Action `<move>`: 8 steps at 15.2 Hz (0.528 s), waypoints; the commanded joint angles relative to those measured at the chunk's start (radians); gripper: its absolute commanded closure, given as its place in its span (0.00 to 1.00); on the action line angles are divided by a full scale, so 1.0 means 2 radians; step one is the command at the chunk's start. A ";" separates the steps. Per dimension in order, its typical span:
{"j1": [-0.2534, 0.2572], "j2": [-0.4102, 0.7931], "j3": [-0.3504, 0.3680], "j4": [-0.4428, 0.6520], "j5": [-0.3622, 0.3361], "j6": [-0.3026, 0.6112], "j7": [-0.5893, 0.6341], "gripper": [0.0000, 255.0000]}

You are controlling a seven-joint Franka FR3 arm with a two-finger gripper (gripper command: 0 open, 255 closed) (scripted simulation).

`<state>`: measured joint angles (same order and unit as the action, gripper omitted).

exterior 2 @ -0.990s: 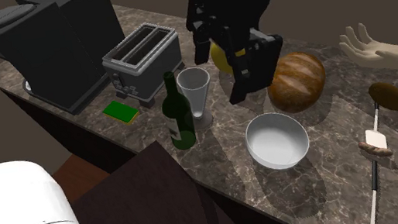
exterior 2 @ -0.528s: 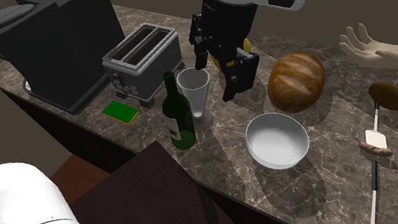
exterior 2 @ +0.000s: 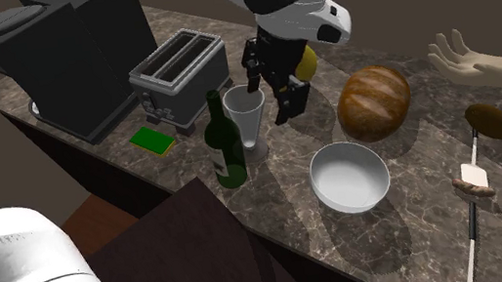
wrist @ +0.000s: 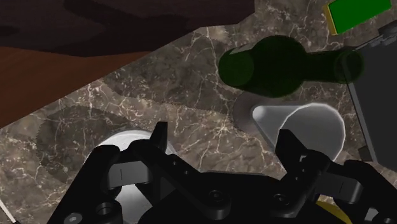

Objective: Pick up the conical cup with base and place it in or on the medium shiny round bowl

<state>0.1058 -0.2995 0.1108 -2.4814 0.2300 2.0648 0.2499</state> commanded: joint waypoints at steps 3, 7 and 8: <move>0.014 0.069 0.017 0.016 0.016 0.058 0.007 0.00; 0.026 0.143 0.031 0.045 0.027 0.106 0.013 0.00; 0.029 0.162 0.034 0.054 0.028 0.117 0.015 0.00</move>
<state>0.1597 -0.0166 0.1736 -2.3877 0.2824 2.2714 0.2799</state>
